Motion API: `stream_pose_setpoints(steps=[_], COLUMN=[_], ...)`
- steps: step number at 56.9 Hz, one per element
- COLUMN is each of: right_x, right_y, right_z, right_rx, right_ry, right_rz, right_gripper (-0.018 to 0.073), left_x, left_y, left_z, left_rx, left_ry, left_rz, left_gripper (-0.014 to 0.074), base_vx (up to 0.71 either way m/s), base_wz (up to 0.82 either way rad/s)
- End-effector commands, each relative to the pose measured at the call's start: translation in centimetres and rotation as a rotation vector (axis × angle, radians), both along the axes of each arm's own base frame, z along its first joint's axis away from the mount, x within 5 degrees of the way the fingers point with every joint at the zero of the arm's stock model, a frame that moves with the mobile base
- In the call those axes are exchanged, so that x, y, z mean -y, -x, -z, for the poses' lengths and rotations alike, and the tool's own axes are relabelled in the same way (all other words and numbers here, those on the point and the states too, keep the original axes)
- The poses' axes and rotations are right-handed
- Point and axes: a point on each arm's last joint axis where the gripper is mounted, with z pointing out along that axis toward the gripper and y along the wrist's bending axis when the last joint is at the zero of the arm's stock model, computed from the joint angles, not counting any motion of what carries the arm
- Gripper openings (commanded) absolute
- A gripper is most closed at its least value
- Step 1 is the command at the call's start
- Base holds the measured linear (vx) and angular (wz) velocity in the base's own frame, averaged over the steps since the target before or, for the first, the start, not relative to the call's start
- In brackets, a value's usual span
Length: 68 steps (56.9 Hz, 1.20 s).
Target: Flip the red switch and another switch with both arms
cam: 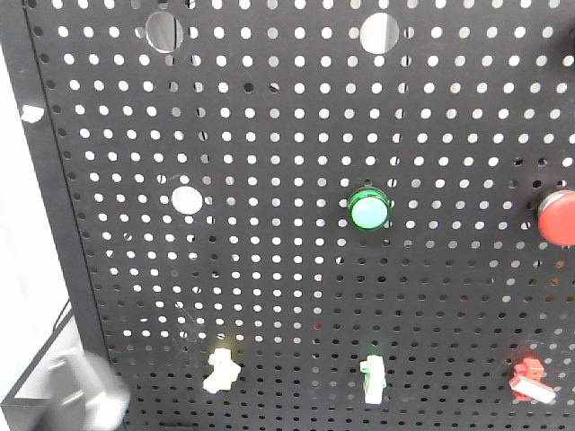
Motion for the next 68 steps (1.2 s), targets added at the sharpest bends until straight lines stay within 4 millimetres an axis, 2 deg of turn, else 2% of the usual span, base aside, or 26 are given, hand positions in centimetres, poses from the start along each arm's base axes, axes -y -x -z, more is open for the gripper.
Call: stream_pose_setpoints(steps=[1, 5, 14, 20, 30, 42, 49, 60, 68], right_x=[-0.5, -1.1, -2.6, -2.8, -2.9, -3.3, -3.5, -3.2, -3.1], right_y=[-1.2, -2.1, -5.0, -6.3, -7.8, -9.7, -10.2, -9.4, -8.4], right_z=[-0.9, -0.6, 0.3, 0.4, 1.0, 2.7, 4.9, 8.4, 9.2], right_rx=[0.03, -0.003, -0.057, -0.037, -0.065, -0.184, -0.3, -0.401, -0.408], right_ry=[0.048, 0.052, 0.083, 0.116, 0.091, 0.088, 0.079, 0.082, 0.081], right_rz=[-0.048, -0.103, -0.241, -0.255, -0.24, -0.259, -0.271, -0.258, -0.261], right_gripper=[-0.0006, -0.0006, -0.0006, -0.0006, -0.0006, -0.0006, -0.0006, -0.0006, -0.0006], left_x=[-0.8, -1.8, -4.1, -5.4, -7.1, -8.1, -8.2, -8.2, -8.2], left_y=[1.5, 2.8, 5.1, 6.2, 7.2, 7.3, 7.3, 7.3, 7.3], left_z=[-1.3, -1.3, 0.1, 0.7, 1.9, 2.0, 2.0, 2.0, 2.0], left_rx=[0.052, 0.084, 0.117, 0.149, 0.157, 0.186, 0.186, 0.186, 0.186], left_ry=[0.057, 0.063, 0.062, 0.069, 0.083, 0.071, 0.071, 0.071, 0.071], left_rz=[-0.017, -0.05, -0.156, -0.231, -0.354, -0.446, -0.448, -0.448, -0.448], left_gripper=[0.0003, 0.0003, 0.0003, 0.0003, 0.0003, 0.0003, 0.0003, 0.0003, 0.0003], base_vx=[0.0, 0.0, 0.0, 0.0, 0.0, 0.0, 0.0, 0.0, 0.0], base_wz=[0.0, 0.0, 0.0, 0.0, 0.0, 0.0, 0.0, 0.0, 0.0])
